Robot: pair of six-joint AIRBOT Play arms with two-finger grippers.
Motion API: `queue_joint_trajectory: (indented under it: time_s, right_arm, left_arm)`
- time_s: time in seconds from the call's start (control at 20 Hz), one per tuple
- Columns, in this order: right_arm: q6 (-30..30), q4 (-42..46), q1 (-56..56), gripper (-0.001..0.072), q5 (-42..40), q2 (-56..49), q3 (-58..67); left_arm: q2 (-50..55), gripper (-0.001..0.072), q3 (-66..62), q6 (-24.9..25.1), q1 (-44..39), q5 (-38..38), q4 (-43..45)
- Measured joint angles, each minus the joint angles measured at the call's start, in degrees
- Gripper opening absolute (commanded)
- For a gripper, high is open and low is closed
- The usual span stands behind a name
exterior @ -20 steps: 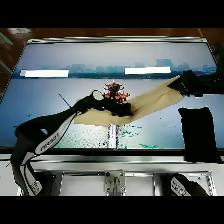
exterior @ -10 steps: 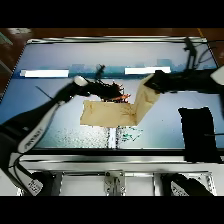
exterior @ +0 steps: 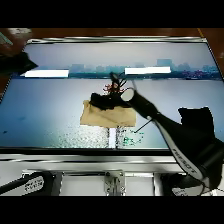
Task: Fold the shirts.
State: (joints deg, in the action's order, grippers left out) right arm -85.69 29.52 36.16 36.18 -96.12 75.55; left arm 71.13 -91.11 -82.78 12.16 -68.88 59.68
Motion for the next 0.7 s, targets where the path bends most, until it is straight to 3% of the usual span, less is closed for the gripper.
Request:
queue_joint_trajectory:
  time_s: [0.1,0.25,0.3,0.35,0.55,0.7]
  right_arm:
    - [3.9,-5.9,0.3,0.0593,1.4,-3.0,0.6]
    - [6.9,-4.2,-4.5,0.0593,11.7,-3.2,0.9]
    - [6.8,-1.0,-7.5,0.0598,15.9,-2.3,1.0]
    - [6.1,2.8,-10.6,0.0699,19.4,-1.1,1.0]
    - [0.4,22.7,-25.6,0.07,33.3,4.0,0.8]
    - [-1.1,28.5,-32.7,0.07,37.4,5.2,-2.4]
  left_arm:
    - [-2.8,0.0041,0.0,-0.1,2.4,-1.7,0.9]
    - [-4.6,0.0041,0.0,-0.2,3.7,-3.2,1.5]
    - [-4.9,0.0041,0.1,-0.2,3.9,-3.4,1.7]
    - [-5.1,0.0041,0.2,-0.2,4.0,-3.6,1.8]
    - [-5.5,0.0042,1.3,-0.2,3.5,-4.2,1.9]
    - [-5.6,0.0041,2.2,-0.3,2.1,-4.4,1.9]
